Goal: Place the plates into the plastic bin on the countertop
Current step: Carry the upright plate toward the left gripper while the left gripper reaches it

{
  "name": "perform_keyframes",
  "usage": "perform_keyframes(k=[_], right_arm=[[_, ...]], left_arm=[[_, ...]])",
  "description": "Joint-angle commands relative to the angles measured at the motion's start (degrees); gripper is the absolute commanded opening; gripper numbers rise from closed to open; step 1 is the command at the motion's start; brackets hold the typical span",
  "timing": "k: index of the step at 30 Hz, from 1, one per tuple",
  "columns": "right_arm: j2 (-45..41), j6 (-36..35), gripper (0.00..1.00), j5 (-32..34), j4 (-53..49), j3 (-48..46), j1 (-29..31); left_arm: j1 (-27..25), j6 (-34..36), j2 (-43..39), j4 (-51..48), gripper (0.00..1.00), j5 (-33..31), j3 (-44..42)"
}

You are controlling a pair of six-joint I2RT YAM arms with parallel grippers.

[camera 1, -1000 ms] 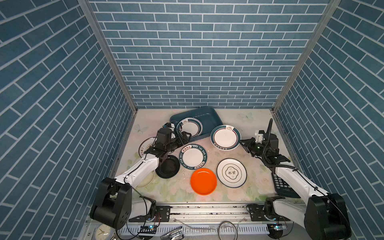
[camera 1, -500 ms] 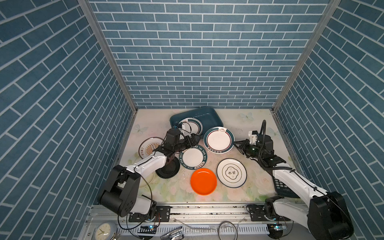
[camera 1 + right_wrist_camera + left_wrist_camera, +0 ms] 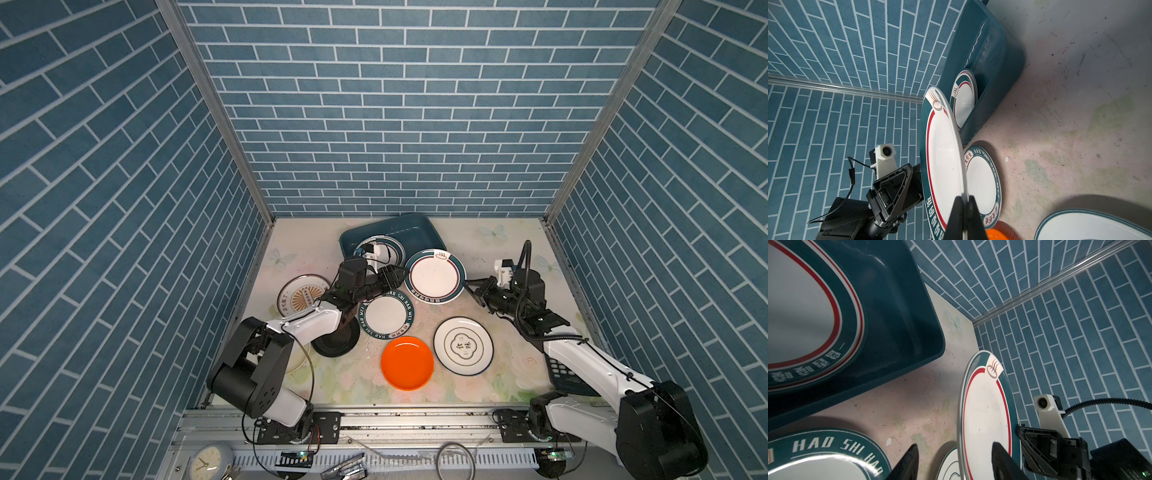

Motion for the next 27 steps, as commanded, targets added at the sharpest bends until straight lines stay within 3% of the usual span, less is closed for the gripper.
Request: perform_keyframes(k=[1,2,5,9,14,15,19,27], right_arm=[[0.5,2.4,0.0,0.2,4.2,0.3,0.7],[0.6,2.4,0.0,0.2,4.5,0.3,0.8],[1.0,2.5,0.0,0.2,4.9,0.4,0.9],[1.2,2.2,0.0,0.2,5.3,0.5,0.9],[1.8,2.2,0.0,-0.3,5.7,0.7,0.9],[1.8,2.1,0.0,-0.6,5.7,0.8,0.9],[1.9,1.9,0.32,-1.2,5.2,1.1,1.0],[0.6,0.7,0.64,-0.5,2.7,1.0,0.9]], left_arm=[[-0.5,-1.0,1.2,3.2,0.52,1.6,0.9],[-0.7,-1.3,1.5,3.6,0.48,1.8,0.9],[-0.8,-1.8,2.1,4.4,0.22,2.0,1.0],[-1.0,-1.8,2.5,4.4,0.2,2.6,1.2],[-1.0,-1.7,2.4,3.9,0.0,2.7,1.1],[-1.0,-1.6,2.3,3.8,0.0,2.7,1.2],[-1.0,0.6,1.3,0.9,0.0,2.3,2.2],[-0.9,5.7,-2.5,-7.8,0.0,-1.5,4.6]])
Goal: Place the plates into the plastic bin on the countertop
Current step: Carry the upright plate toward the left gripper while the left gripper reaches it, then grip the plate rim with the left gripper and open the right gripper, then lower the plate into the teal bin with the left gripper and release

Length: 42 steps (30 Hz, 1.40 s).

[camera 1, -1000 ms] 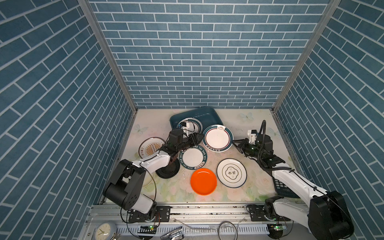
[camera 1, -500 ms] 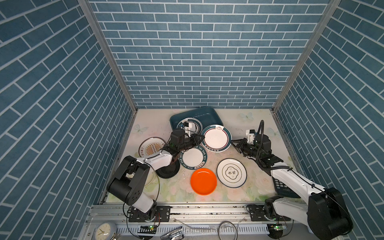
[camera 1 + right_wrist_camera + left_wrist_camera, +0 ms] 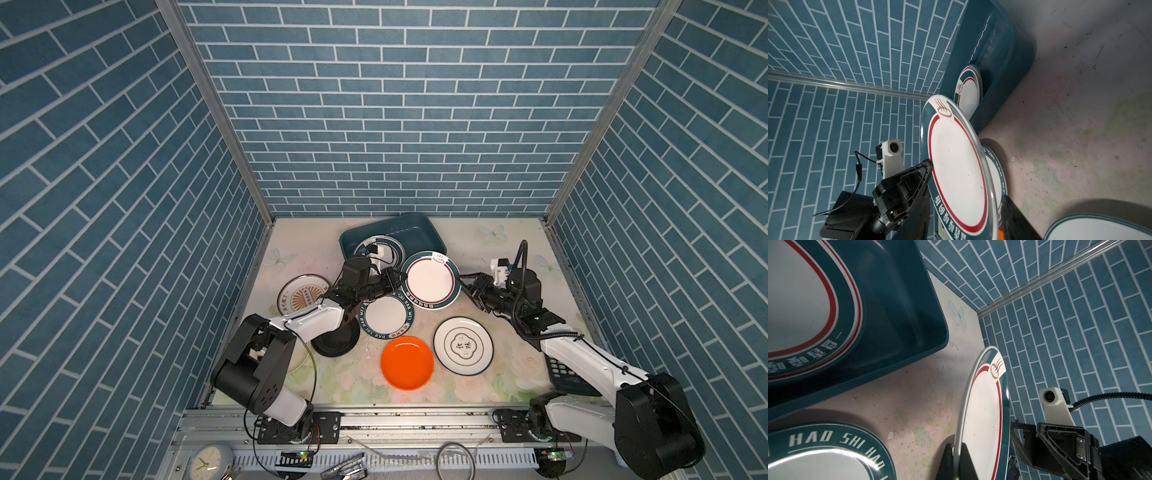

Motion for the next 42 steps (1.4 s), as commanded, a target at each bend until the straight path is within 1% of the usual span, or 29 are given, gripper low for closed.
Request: perform_keyframes(k=[1,3,7,8,11,14,19,26,33,42], right_arm=[[-1.4,-0.3,0.67,0.1,-0.3,1.0,0.1],[-1.7,-0.8,0.72,0.5,-1.1,1.0,0.1],[-2.4,-2.3,0.79,1.0,-3.9,1.4,0.1],[-2.7,-2.7,0.84,1.0,-5.2,1.9,0.1],[-3.5,-5.5,0.93,1.8,-11.0,3.8,0.1],[-5.2,-7.6,0.99,3.1,-14.3,4.4,0.1],[-9.1,-9.7,0.99,5.5,-17.0,3.2,0.0],[-15.1,-14.5,0.99,7.9,-24.4,3.0,0.1],[-22.4,-18.0,0.99,13.1,-31.2,1.8,0.0],[-24.8,-19.6,0.99,15.2,-34.0,0.9,0.0]], left_arm=[[-0.1,3.5,-3.0,-2.7,0.0,-1.4,2.6],[0.3,3.7,-3.5,-3.1,0.0,-1.8,2.8],[1.1,3.7,-4.1,-3.6,0.0,-2.0,3.1],[1.3,3.8,-4.2,-3.9,0.0,-2.0,3.2],[2.2,3.9,-4.4,-4.7,0.0,-2.0,3.5],[3.1,4.2,-4.5,-6.3,0.0,-2.4,4.4],[4.6,5.9,-5.2,-10.1,0.0,-4.2,6.0],[7.3,6.3,-6.5,-12.3,0.0,-6.6,7.3],[8.7,7.7,-5.6,-14.5,0.0,-8.5,10.1],[11.7,9.0,-1.8,-15.7,0.0,-11.0,13.3]])
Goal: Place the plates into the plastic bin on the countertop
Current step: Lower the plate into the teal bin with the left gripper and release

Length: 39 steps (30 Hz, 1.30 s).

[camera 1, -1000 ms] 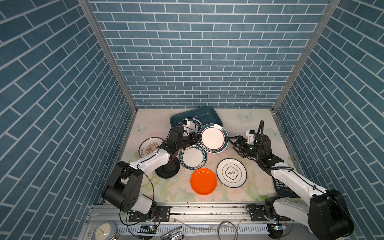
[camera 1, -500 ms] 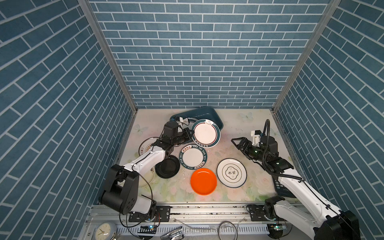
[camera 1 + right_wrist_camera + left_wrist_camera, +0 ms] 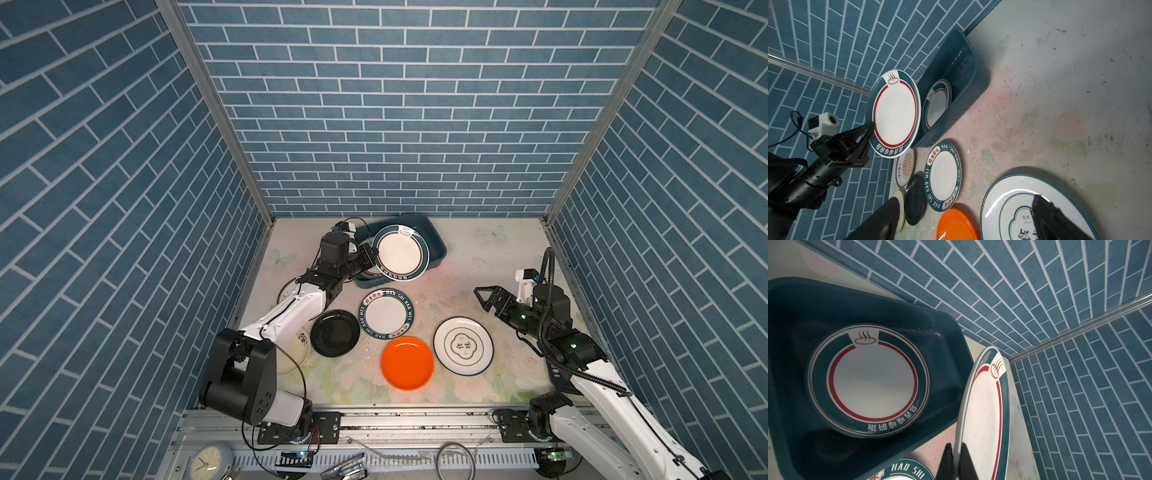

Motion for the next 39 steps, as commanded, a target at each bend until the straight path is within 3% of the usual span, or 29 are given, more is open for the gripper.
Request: perform_keyframes(k=[1,11,20,35,39], right_arm=[[-0.8,-2.4,0.99,2.0,-1.7,-0.8,0.0],[4.2,-3.6,0.99,1.8,-0.8,1.5,0.0],[5.4,-3.0,0.99,1.9,0.5,0.7,0.0],[4.8,-3.3,0.98,3.0,-0.4,0.3,-0.1],[4.8,-3.3,0.98,3.2,-0.4,0.1,-0.1]], left_arm=[[1.7,1.6,1.4,0.7,0.0,-1.9,2.5],[3.0,8.4,8.4,-4.9,0.0,-11.3,9.5],[4.7,8.4,16.8,-6.3,0.0,-10.9,13.6],[5.4,8.3,21.8,-8.3,0.0,-9.6,17.5],[5.4,8.4,21.4,-8.8,0.05,-9.8,17.6]])
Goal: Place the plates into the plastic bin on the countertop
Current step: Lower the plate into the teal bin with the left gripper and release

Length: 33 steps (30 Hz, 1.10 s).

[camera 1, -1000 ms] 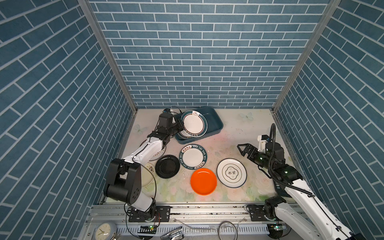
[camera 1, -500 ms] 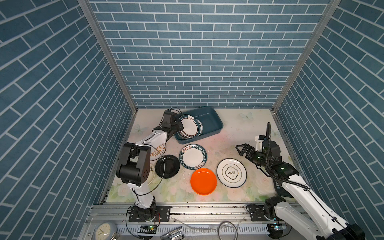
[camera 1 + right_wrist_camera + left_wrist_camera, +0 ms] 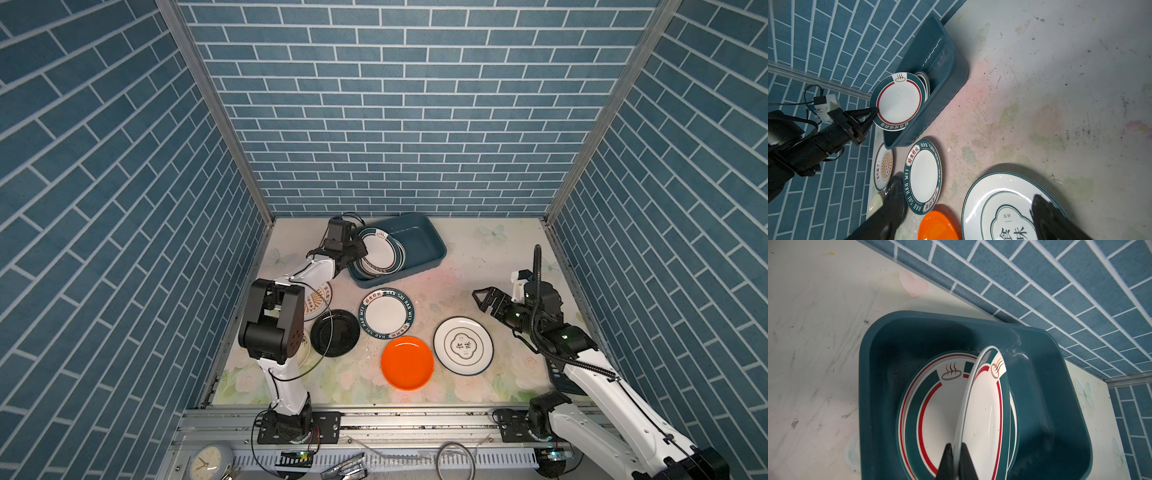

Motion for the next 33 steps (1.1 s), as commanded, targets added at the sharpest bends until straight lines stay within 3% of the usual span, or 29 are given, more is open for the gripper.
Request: perform_keyframes(k=[1,4,7,14,17,19,33], right_arm=[[-0.5,-1.5,0.98,1.2,-0.2,0.1,-0.1],[-0.5,-1.5,0.98,1.3,-0.2,0.1,-0.1],[-0.3,-1.5,0.98,1.2,-0.1,0.2,-0.1],[-0.3,-1.5,0.98,1.2,-0.2,0.0,-0.2],[-0.4,-1.4,0.98,1.2,-0.3,0.0,-0.2],[-0.4,-1.4,0.98,1.3,-0.2,0.0,-0.3],[0.1,-1.1,0.98,0.8,0.3,0.0,-0.3]], left_arm=[[0.2,0.3,0.0,-0.2,0.08,0.5,2.0],[0.3,0.4,-0.4,-0.8,0.11,0.2,1.9],[0.2,0.4,-0.6,-0.9,0.3,0.3,1.8],[0.3,1.0,-0.8,-1.2,0.56,0.8,1.8],[0.2,1.7,-1.4,-1.6,0.78,0.7,1.7],[0.2,2.2,-2.2,-1.3,0.99,0.3,1.3],[0.2,2.7,-7.6,0.7,1.0,1.4,-1.5]])
